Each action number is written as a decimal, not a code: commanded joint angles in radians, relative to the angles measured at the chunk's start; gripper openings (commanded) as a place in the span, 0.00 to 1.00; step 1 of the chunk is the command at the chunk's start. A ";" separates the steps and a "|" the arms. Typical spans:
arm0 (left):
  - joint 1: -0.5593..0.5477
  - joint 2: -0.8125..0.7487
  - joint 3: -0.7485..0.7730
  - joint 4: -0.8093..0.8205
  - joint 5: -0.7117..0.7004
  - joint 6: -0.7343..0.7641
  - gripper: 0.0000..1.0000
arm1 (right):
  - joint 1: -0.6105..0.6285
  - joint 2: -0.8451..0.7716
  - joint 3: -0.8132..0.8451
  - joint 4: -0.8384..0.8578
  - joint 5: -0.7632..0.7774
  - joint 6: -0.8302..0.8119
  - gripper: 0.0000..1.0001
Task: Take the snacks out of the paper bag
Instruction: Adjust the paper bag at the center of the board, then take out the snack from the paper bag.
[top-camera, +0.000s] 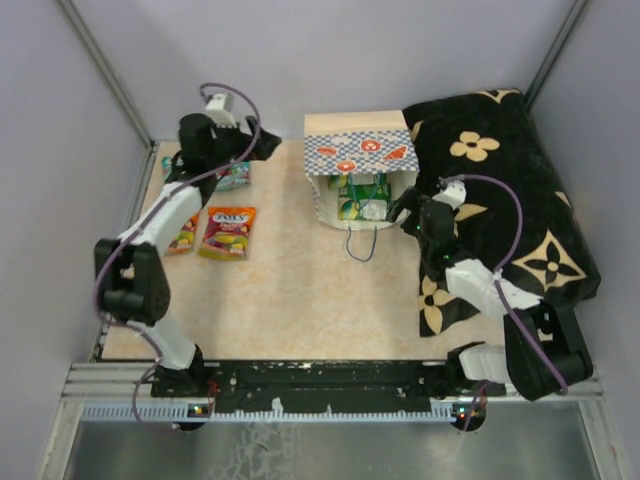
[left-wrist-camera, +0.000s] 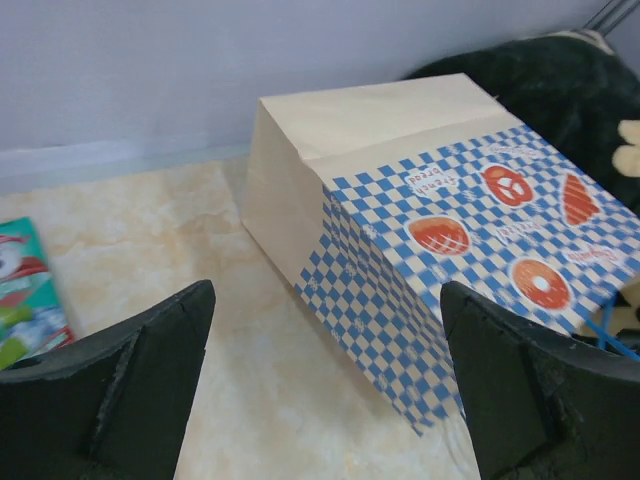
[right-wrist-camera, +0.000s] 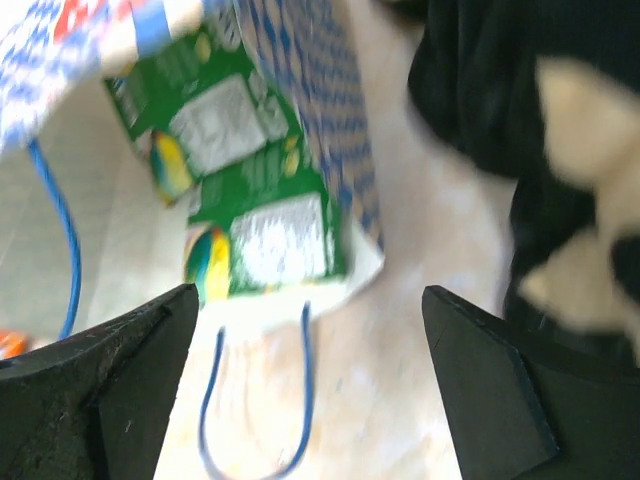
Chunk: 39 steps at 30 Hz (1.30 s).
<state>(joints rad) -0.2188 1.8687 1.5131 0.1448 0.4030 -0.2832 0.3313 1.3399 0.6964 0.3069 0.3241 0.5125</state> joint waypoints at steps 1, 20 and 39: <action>0.019 -0.303 -0.330 0.200 -0.037 0.052 1.00 | 0.070 -0.157 -0.226 0.122 -0.122 0.369 0.93; 0.020 -0.571 -0.711 0.215 -0.072 0.060 1.00 | 0.122 0.488 -0.047 0.664 -0.086 0.921 0.64; 0.021 -0.573 -0.707 0.160 -0.090 0.078 1.00 | 0.107 0.514 0.055 0.271 0.010 0.997 0.66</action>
<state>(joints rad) -0.2001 1.3022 0.7940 0.3065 0.3141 -0.2138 0.4294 1.8862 0.7368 0.6949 0.2687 1.4914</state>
